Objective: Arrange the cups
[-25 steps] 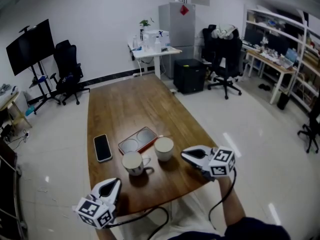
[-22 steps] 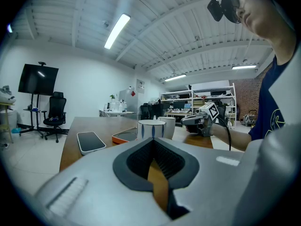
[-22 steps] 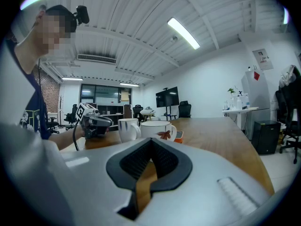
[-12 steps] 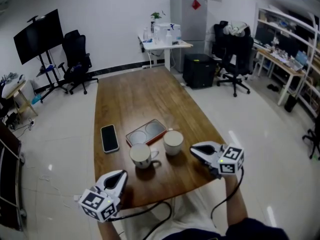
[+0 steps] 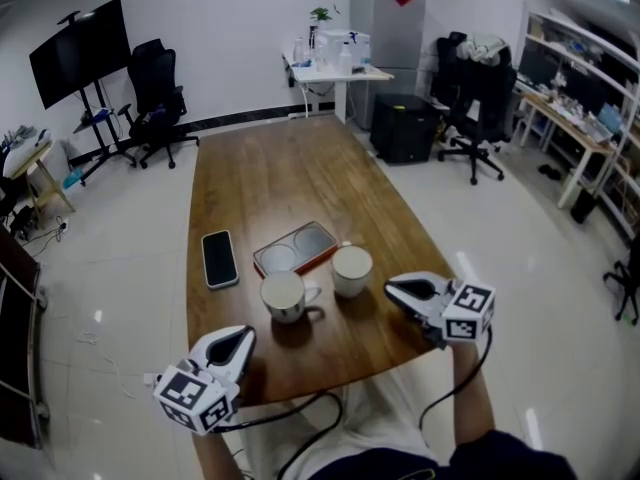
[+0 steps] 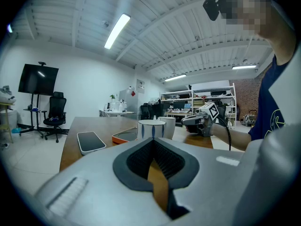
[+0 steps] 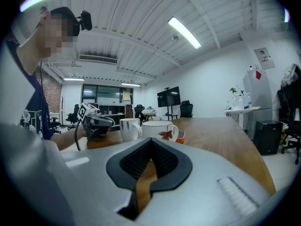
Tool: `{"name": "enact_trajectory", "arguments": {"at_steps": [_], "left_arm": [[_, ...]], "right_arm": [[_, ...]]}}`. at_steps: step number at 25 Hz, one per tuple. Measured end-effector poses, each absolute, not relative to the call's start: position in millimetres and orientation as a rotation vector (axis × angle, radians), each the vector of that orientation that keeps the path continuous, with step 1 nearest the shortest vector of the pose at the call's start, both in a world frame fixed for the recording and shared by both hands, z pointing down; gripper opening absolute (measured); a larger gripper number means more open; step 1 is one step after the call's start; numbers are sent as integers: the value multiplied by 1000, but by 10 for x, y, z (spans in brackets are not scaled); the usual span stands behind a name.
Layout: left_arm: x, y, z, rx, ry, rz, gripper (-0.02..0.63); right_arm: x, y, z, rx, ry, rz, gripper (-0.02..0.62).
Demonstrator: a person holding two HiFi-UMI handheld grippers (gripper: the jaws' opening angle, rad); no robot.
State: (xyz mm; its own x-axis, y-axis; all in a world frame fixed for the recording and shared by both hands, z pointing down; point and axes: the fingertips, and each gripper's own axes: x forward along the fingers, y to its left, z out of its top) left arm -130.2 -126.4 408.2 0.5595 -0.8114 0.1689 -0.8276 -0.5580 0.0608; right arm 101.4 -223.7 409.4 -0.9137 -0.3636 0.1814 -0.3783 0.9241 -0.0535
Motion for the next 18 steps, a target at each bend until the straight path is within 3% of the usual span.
{"name": "enact_trajectory", "arguments": {"at_steps": [18], "left_arm": [[-1304,-1257,4089,2646,-1407,176,3]], "right_arm": [[499,-1682,4087,212,-2956,105,2]]}}
